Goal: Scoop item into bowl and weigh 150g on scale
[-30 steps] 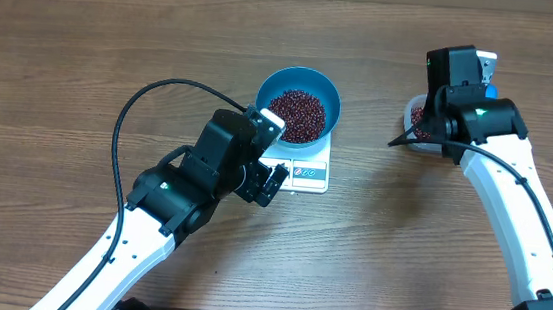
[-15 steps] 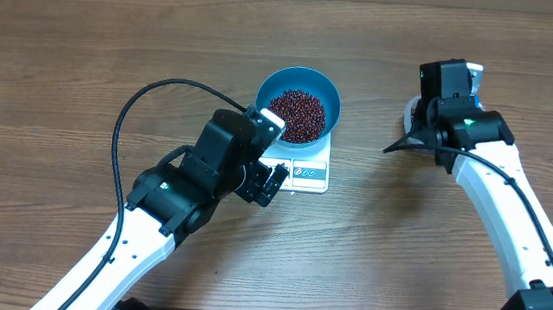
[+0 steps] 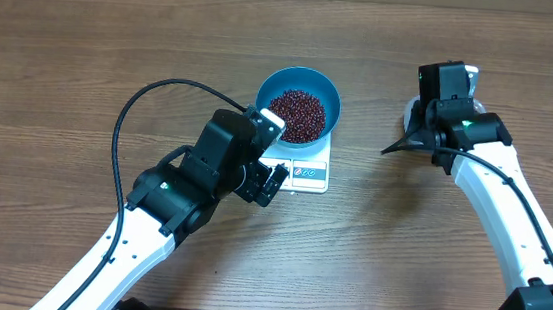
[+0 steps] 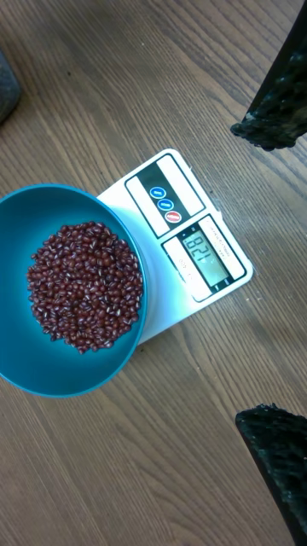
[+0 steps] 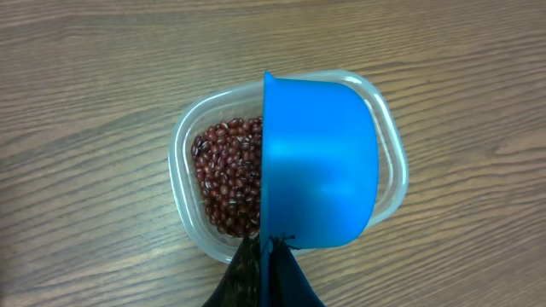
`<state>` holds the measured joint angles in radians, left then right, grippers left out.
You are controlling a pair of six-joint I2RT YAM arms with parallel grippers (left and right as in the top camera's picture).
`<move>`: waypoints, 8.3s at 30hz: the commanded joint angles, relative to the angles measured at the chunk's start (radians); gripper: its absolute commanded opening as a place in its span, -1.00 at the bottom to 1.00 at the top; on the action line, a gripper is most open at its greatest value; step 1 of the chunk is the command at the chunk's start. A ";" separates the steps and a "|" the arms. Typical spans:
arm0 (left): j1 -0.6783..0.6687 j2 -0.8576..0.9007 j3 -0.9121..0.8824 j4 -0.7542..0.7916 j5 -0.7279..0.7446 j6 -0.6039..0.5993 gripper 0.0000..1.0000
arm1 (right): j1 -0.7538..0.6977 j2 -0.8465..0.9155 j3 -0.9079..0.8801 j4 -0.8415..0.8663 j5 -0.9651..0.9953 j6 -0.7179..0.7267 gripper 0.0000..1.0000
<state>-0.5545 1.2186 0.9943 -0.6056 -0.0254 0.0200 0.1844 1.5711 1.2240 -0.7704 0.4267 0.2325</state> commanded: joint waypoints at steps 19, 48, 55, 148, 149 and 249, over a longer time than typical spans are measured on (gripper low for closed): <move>0.006 0.003 -0.002 0.003 0.016 -0.013 0.99 | -0.017 0.012 -0.140 0.146 0.021 -0.003 -0.93; 0.005 0.003 -0.002 0.000 0.016 -0.013 0.99 | -0.082 0.043 -0.159 0.217 -0.025 -0.318 -0.93; 0.005 0.003 -0.002 0.000 0.016 -0.013 0.99 | -0.082 0.086 -0.159 0.213 -0.158 -0.311 -0.93; 0.005 0.003 -0.002 0.000 0.016 -0.013 0.99 | -0.103 -0.246 -0.093 0.283 -0.990 -0.020 -0.93; 0.005 0.003 -0.002 0.000 0.016 -0.013 0.99 | -0.082 -0.246 -0.093 0.295 -0.957 -0.020 -0.93; 0.005 0.003 -0.002 0.000 0.016 -0.013 0.99 | 0.201 -0.155 -0.094 0.478 -0.688 -0.526 -0.93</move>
<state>-0.5545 1.2186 0.9943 -0.6064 -0.0250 0.0200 0.3813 1.4189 1.0966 -0.3038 -0.2691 -0.2592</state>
